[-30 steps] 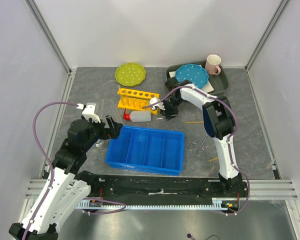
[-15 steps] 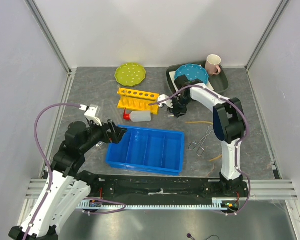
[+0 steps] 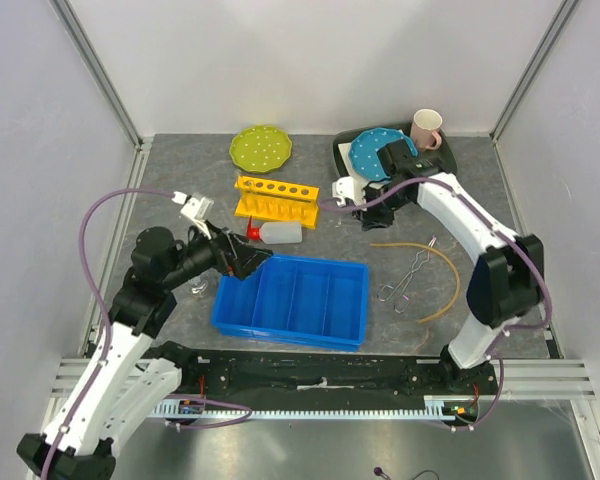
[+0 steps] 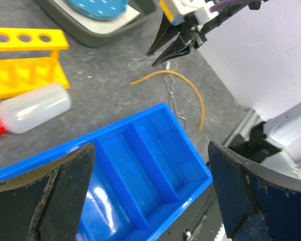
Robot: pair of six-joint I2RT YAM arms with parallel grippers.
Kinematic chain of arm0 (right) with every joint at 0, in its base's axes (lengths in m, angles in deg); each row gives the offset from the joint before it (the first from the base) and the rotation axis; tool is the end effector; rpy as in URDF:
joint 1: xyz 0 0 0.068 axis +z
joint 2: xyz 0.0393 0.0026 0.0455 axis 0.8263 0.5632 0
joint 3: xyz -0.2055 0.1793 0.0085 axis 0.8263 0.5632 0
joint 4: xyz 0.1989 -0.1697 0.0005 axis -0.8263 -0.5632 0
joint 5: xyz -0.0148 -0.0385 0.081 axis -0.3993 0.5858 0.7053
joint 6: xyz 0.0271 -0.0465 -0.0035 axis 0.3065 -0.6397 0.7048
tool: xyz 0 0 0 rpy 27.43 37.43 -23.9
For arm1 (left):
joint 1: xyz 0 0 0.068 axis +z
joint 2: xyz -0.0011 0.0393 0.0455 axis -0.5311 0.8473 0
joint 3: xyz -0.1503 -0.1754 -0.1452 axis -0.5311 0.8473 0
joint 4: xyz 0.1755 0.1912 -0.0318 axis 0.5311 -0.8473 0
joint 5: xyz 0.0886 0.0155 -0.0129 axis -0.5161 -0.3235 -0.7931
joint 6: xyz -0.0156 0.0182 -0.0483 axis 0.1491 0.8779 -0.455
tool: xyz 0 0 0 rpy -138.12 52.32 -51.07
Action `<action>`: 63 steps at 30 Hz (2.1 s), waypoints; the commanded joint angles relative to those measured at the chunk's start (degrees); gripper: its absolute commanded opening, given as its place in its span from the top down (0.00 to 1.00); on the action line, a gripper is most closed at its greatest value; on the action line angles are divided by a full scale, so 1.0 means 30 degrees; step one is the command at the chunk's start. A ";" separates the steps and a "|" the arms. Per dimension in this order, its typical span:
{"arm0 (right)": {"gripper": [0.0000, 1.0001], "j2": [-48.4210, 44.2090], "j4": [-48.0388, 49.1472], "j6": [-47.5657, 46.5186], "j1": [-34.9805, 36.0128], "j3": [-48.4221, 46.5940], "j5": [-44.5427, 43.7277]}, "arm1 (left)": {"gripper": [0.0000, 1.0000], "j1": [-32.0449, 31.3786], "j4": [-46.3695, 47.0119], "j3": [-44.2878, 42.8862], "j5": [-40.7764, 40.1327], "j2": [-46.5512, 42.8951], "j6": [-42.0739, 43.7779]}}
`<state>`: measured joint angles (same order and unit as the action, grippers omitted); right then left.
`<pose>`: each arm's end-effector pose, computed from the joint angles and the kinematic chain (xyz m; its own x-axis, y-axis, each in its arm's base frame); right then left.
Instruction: Organize the chemistry lab equipment
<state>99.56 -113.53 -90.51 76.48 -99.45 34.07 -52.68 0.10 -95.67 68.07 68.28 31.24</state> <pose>0.3336 0.1442 0.2742 0.0721 -0.8332 -0.5482 -0.9880 0.0158 -0.1539 0.1297 -0.0657 0.3331 -0.4343 -0.2118 -0.8755 0.6031 0.6535 -0.4573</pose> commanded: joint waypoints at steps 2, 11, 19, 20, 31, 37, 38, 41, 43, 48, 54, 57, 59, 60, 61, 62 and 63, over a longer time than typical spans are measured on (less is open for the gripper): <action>0.79 -0.4032 -0.0913 -0.0134 0.0608 0.1617 0.3289 | 0.00 0.0070 0.5373 -0.0240 0.4959 0.3381 -0.5280; 0.78 -0.7228 -0.1412 0.0859 0.5001 0.2823 0.2499 | 0.04 -0.1011 1.0072 -0.1493 0.9184 0.9891 -1.2116; 0.78 -0.7406 -0.1381 0.1536 0.6441 0.1798 0.2177 | 0.20 -0.3560 0.6963 -0.2699 0.8949 1.2676 -1.0505; 0.78 -0.7347 -0.1411 0.1536 0.6558 0.1710 0.2119 | 0.21 -0.3679 0.6904 -0.2670 0.8949 1.2823 -1.0416; 0.78 -0.6849 -0.1411 0.1653 0.7291 0.1504 0.1972 | 0.47 -0.4295 0.4152 -0.3401 0.8891 1.3614 -0.8104; 0.77 -0.6702 -0.1382 0.1506 0.7760 0.1708 0.1592 | 0.71 -0.4413 0.3476 -0.3285 0.9358 1.3908 -0.7632; 0.77 -0.6673 -0.1353 0.1478 0.7934 0.1767 0.1388 | 0.74 -0.4413 0.3476 -0.3140 0.9475 1.3908 -0.7632; 0.76 -0.6644 -0.1294 0.1419 0.8228 0.1797 0.0891 | 0.82 -0.4442 0.3505 -0.2759 0.9827 1.3675 -0.7603; 0.75 -0.6585 -0.1265 0.1448 0.8346 0.1652 0.0713 | 0.85 -0.4442 0.3446 -0.2408 1.0033 1.3325 -0.7545; 0.62 -0.6409 -0.1235 0.1886 0.8463 0.1183 0.0916 | 0.91 -0.4471 0.3446 -0.1470 0.9479 1.2065 -0.7603; 0.32 -0.6467 -0.1148 0.3789 0.8521 0.0012 0.0800 | 0.92 -0.4413 0.4235 0.0112 0.7111 0.8646 -0.7021; 0.25 -0.6702 -0.1148 0.4727 0.8463 -0.0603 0.1004 | 0.92 -0.4442 0.5084 0.1253 0.5442 0.6274 -0.6433; 0.20 -0.6818 -0.1089 0.5747 0.8172 -0.1130 0.2255 | 0.92 -0.4413 0.6192 0.2191 0.4560 0.4921 -0.6227; 0.19 -0.6848 -0.0857 0.6219 0.7938 -0.1335 0.3019 | 0.92 -0.4413 0.6461 0.2484 0.3569 0.4276 -0.5878; 0.19 -0.6878 -0.0623 0.6861 0.7443 -0.1715 0.3752 | 0.92 -0.4442 0.6841 0.3067 0.3008 0.2964 -0.5642; 0.18 -0.6936 -0.0243 0.8666 0.7119 -0.1834 0.5412 | 0.92 -0.4442 0.7309 0.3334 0.2393 0.2313 -0.5176; 0.18 -0.6995 0.1066 1.0047 0.6796 -0.1865 0.6212 | 0.92 -0.4442 0.7575 0.3627 0.1314 0.1813 -0.4968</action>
<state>80.69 -117.50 -73.97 100.12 -101.37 40.69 -65.71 15.56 -87.74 82.65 80.14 10.37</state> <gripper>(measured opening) 0.812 0.299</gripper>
